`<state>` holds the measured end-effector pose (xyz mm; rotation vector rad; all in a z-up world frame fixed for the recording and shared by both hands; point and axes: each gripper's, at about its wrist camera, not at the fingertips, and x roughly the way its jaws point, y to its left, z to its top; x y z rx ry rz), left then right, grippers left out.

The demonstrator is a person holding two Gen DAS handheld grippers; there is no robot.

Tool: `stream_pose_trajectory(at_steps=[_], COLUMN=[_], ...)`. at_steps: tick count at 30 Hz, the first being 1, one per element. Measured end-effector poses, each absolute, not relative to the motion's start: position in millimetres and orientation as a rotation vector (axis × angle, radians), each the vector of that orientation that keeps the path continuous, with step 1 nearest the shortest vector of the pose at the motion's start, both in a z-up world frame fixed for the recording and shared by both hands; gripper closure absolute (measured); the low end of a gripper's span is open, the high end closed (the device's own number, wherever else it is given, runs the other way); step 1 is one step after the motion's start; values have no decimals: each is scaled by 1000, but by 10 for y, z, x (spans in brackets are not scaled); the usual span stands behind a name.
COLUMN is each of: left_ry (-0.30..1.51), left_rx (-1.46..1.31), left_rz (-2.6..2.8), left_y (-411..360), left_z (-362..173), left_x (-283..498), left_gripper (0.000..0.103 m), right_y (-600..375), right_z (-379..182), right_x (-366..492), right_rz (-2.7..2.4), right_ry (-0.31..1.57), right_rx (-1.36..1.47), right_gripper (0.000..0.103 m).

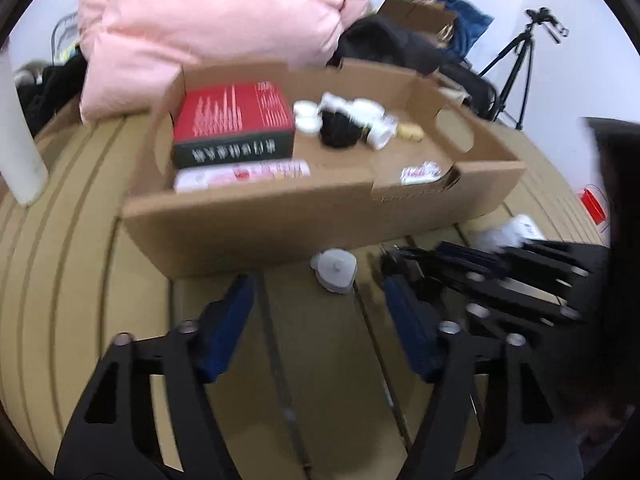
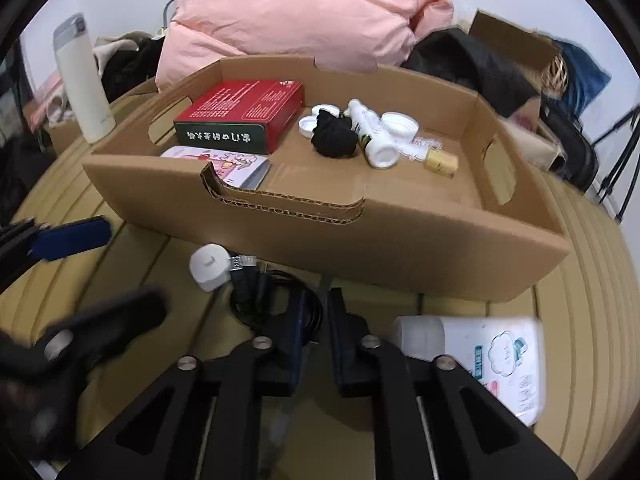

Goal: Organize objects
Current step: 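Grasp the black cable with the right gripper while the left gripper grasps the small white plug, then carry the cable and plug into the tray and open both grippers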

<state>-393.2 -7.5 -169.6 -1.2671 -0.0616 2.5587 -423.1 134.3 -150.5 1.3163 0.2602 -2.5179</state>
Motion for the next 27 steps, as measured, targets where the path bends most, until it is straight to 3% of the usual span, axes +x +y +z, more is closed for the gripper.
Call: stream_pose_trajectory(at_steps=[3,5,6,9,16,23,27], left_ry=[-104,-127,-133,-167,-260,-203,-200], left_rx=[-1279,-1285,-1295,-1314,-1276,-1156,-1151], left_rz=[2571,2613,2624,2600,2612,2629,2555], left_y=[-32,4,27,84,12,-18,68], left_z=[-1786,-1811,-1817,-1806,-1436,-643,-552], left_x=[-3988,-4044,-4075,-4068,-3511,-1973,-1317], left_gripper=[52,64,79,88,89,89,89], right_y=[1511,1619,1685,1850,2018,2213,2311], right_z=[-1441,-1372,-1335,-1237,-893,-313,-216], right_x=[-4126,-4017,-3936,-3756,-3377,-2370,-1683], right_rz=[-2504,-2525,-2535,-2543,-2577,-2607,-2592], right_ry=[171,142,134,95,87,159,138], right_rx=[1327,1315,1305,1313,1267,1173,1190], right_gripper=[95,96,96,96,96,96,96])
